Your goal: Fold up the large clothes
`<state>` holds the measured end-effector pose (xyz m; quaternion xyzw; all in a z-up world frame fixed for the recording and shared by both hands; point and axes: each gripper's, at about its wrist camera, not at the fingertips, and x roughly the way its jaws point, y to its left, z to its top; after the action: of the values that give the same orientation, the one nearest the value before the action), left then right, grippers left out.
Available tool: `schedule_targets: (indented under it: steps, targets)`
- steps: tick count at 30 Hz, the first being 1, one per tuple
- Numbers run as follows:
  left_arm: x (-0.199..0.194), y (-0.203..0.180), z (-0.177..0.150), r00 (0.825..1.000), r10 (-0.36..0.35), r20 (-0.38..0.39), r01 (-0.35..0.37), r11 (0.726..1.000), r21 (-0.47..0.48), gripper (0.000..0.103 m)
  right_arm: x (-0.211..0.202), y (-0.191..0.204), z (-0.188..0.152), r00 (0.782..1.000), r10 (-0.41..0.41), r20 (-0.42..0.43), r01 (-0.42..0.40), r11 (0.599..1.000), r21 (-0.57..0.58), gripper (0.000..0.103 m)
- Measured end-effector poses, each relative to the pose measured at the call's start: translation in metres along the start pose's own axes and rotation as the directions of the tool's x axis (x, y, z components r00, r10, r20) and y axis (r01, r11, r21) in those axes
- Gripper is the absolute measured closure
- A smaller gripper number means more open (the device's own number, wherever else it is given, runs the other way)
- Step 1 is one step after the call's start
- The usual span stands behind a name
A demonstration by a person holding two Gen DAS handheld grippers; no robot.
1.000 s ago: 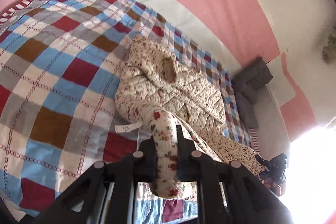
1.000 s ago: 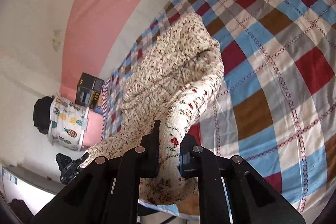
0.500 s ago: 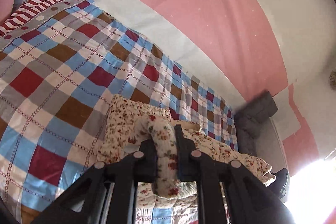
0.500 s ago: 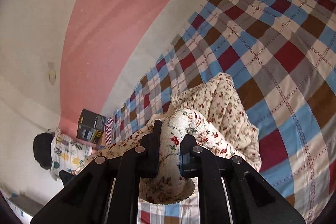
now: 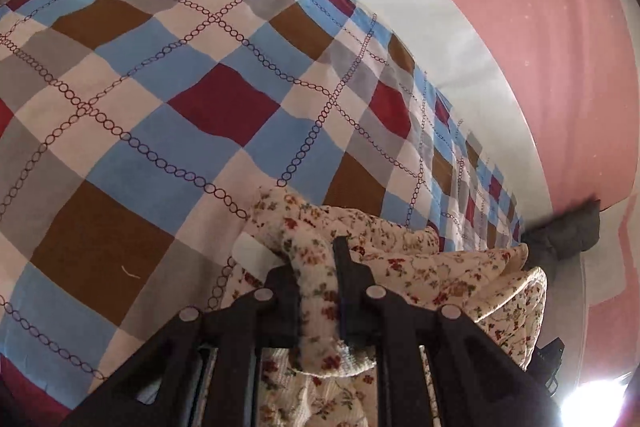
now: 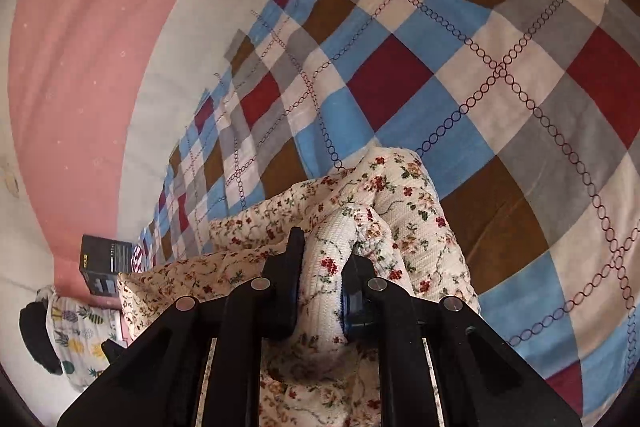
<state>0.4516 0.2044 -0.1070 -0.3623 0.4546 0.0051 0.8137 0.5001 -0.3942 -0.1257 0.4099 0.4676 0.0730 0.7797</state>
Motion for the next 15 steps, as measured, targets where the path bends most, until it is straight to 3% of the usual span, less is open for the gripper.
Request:
schedule_targets:
  steps: [3, 6, 9, 13, 15]
  targets:
    - [0.002, -0.004, 0.006, 1.000, 0.007, -0.018, -0.007, 1.000, -0.002, 0.085, 0.002, -0.002, 0.002, 1.000, 0.022, 0.006, -0.022, 1.000, 0.008, 0.086]
    - [-0.012, -0.005, 0.010, 0.999, -0.045, -0.024, 0.045, 0.999, -0.022, 0.081, -0.015, 0.002, 0.001, 0.996, 0.083, 0.030, -0.083, 0.996, 0.008, 0.078]
    - [-0.030, -0.015, 0.007, 0.997, -0.076, 0.005, 0.076, 0.997, 0.010, 0.077, -0.041, 0.009, -0.002, 0.974, 0.208, 0.085, -0.208, 0.978, -0.009, 0.035]
    - [-0.047, -0.024, 0.005, 0.992, -0.120, 0.045, 0.120, 0.993, 0.005, 0.065, -0.077, 0.025, -0.004, 0.966, 0.166, 0.199, -0.155, 0.985, -0.072, 0.032]
    - [-0.058, -0.025, 0.005, 0.986, -0.151, 0.067, 0.153, 0.988, -0.013, 0.060, -0.100, 0.039, -0.013, 0.949, 0.142, 0.280, -0.110, 0.986, -0.129, 0.032]
